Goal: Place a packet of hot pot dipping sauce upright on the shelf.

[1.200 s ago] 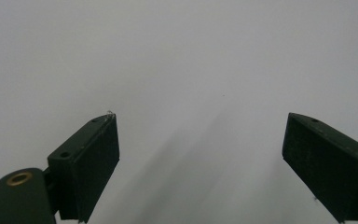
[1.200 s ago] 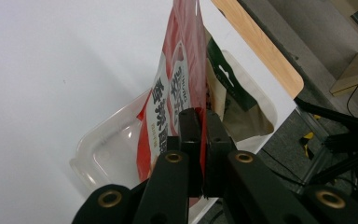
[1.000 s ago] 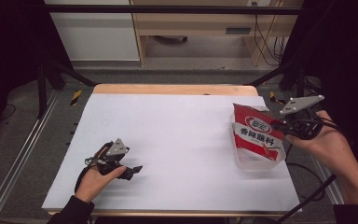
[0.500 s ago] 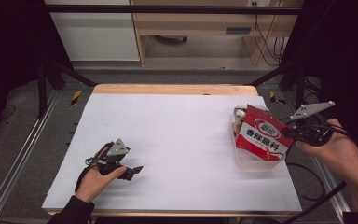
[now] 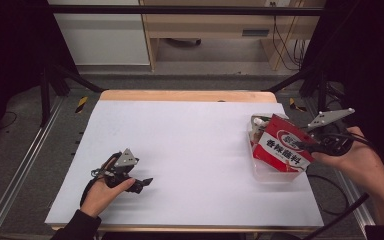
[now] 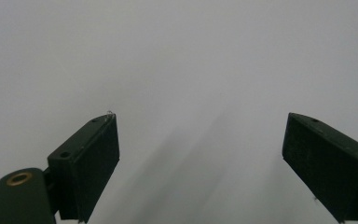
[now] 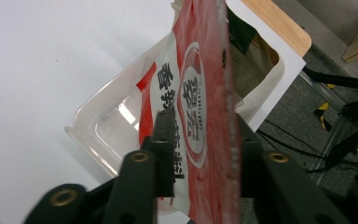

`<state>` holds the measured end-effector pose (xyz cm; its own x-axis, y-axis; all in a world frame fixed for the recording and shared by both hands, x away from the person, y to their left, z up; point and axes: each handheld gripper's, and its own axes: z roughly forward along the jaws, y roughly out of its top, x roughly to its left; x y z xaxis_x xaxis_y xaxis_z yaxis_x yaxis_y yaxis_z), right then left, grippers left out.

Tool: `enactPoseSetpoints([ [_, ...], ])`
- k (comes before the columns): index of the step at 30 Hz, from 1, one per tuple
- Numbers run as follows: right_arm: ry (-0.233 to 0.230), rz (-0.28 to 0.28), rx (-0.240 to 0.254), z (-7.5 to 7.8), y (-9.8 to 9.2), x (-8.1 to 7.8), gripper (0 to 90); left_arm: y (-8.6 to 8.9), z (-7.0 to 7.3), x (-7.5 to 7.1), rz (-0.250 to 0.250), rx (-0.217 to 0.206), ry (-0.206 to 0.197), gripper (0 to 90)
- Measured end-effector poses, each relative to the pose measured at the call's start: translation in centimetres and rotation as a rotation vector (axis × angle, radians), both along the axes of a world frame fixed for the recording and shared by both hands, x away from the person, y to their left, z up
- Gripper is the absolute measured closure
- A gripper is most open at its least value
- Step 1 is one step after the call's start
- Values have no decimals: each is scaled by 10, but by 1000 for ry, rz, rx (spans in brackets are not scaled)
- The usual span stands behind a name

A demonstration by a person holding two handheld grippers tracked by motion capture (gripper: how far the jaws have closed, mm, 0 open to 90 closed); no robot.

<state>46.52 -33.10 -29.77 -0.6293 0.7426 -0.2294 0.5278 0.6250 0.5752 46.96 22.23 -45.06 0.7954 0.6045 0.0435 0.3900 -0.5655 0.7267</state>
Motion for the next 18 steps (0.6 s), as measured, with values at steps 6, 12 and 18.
enactPoseSetpoints([
  [6,-16,-19,2,1,3,2,466,-1,0,0,0,-1,2,111],
  [12,-60,-59,8,5,9,7,311,-1,-1,0,0,0,3,111],
  [18,-122,-88,29,15,22,9,219,0,0,0,2,1,0,111],
])
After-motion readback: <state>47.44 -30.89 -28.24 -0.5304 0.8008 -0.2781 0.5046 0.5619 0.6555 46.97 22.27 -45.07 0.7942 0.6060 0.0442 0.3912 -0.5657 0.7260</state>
